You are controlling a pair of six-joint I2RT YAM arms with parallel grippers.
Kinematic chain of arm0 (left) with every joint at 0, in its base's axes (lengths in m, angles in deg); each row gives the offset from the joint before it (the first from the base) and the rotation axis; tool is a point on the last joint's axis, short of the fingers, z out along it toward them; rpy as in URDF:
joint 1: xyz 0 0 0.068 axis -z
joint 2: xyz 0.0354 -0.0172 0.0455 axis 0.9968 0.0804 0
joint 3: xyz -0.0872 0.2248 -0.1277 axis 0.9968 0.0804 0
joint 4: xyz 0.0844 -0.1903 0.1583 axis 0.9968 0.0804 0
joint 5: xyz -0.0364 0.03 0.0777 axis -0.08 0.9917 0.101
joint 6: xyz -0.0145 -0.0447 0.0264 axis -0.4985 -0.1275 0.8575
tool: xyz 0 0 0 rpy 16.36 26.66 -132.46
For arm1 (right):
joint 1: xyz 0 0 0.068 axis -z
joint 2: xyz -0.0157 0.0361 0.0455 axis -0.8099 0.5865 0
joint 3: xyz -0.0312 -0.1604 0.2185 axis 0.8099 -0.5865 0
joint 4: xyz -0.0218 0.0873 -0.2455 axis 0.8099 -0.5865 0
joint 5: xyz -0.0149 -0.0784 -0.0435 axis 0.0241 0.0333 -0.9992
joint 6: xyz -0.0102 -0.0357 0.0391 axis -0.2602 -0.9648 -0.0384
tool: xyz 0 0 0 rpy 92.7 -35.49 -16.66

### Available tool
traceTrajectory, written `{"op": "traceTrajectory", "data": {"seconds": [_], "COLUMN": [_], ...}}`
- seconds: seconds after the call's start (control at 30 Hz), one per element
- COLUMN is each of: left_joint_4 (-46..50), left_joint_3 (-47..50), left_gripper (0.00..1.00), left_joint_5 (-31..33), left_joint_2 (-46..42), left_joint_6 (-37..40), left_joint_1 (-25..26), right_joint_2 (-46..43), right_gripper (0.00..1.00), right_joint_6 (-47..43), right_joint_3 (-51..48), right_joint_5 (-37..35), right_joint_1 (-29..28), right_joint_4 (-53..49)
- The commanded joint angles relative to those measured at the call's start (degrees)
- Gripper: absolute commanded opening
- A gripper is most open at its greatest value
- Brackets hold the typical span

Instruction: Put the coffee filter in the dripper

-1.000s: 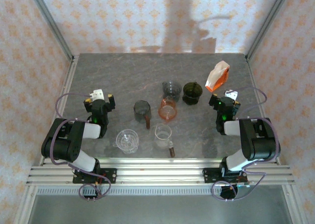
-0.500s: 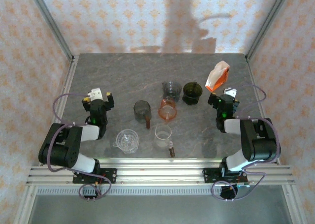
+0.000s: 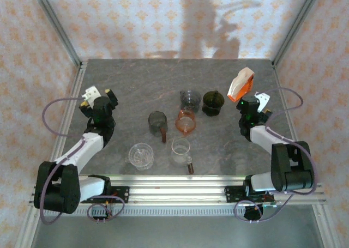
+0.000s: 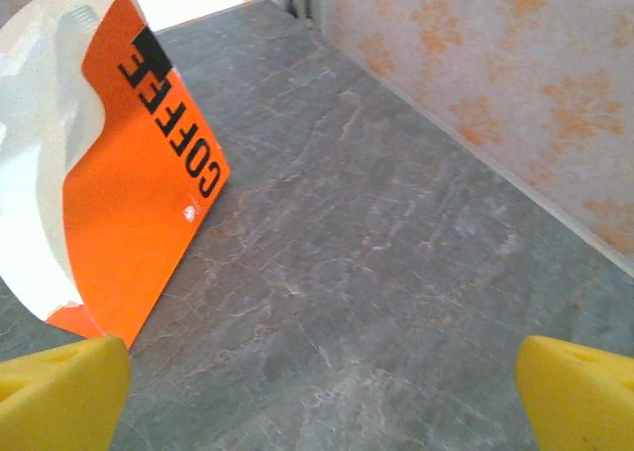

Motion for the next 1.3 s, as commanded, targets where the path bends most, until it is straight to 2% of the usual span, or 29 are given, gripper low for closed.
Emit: {"op": "traceTrajectory", "data": {"seconds": [0.0, 0.1, 0.2, 0.27, 0.33, 0.4, 0.47, 0.57, 0.7, 0.77, 0.87, 1.03, 1.17, 1.27], "left_joint_4": [12.05, 6.98, 4.75, 3.83, 4.96, 8.15, 9.29, 11.00, 11.58, 12.30, 20.83, 34.22, 45.59, 51.49], "left_joint_3": [-1.86, 0.41, 3.01, 4.13, 3.97, 3.47, 3.41, 1.93, 2.48, 2.48, -0.26, -6.31, -9.20, -8.63], "left_gripper": [1.00, 1.00, 1.00, 1.00, 1.00, 1.00, 1.00, 1.00, 1.00, 1.00, 0.98, 0.86, 0.86, 0.87], "left_joint_5": [0.55, -9.73, -12.15, -13.93, -15.95, -16.53, -18.83, -23.69, -28.04, -30.61, -32.80, -41.84, -36.90, -33.99], "left_joint_2": [-1.91, -4.21, -7.62, -10.63, -13.07, -14.87, -15.89, -16.20, -18.36, -19.95, -20.75, -18.77, -19.51, -20.31], "left_joint_6": [-15.24, -18.55, -25.46, -25.80, -25.17, -28.30, -31.22, -30.48, -33.79, -32.92, -33.04, -26.61, -22.17, -21.66], "left_joint_1": [-0.02, -1.48, -1.66, -1.84, -1.94, -2.11, -2.71, -2.87, -2.82, -2.82, -2.74, -0.54, 6.89, 11.94], "right_joint_2": [-2.17, -4.89, -7.67, -7.93, -6.88, -6.06, -6.24, -7.93, -9.96, -10.19, -12.25, -13.97, -14.62, -14.40], "right_gripper": [0.99, 0.99, 0.99, 0.99, 1.00, 1.00, 1.00, 0.99, 0.99, 1.00, 0.97, 0.94, 0.93, 0.91], "right_joint_6": [6.19, 10.29, 20.23, 28.19, 26.19, 23.61, 22.95, 21.68, 19.65, 18.75, 17.55, 15.92, 13.25, 12.44], "right_joint_3": [2.65, 1.43, 1.30, 4.45, 6.52, 7.82, 6.36, 4.30, 5.99, 6.32, 6.48, 5.84, 4.94, 4.10], "right_joint_5": [-7.86, -6.86, -5.91, -5.74, 0.55, 3.39, 6.98, 13.59, 20.74, 22.49, 23.41, 24.64, 25.10, 25.13], "right_joint_1": [-0.43, -0.36, -0.05, 0.66, 2.30, 2.38, 2.36, 2.22, 0.64, -1.87, -5.66, -11.66, -17.90, -20.98], "right_joint_4": [-7.37, -6.02, -9.80, -18.51, -20.57, -21.06, -17.80, -14.67, -19.70, -22.23, -26.21, -30.27, -31.92, -32.53]}}
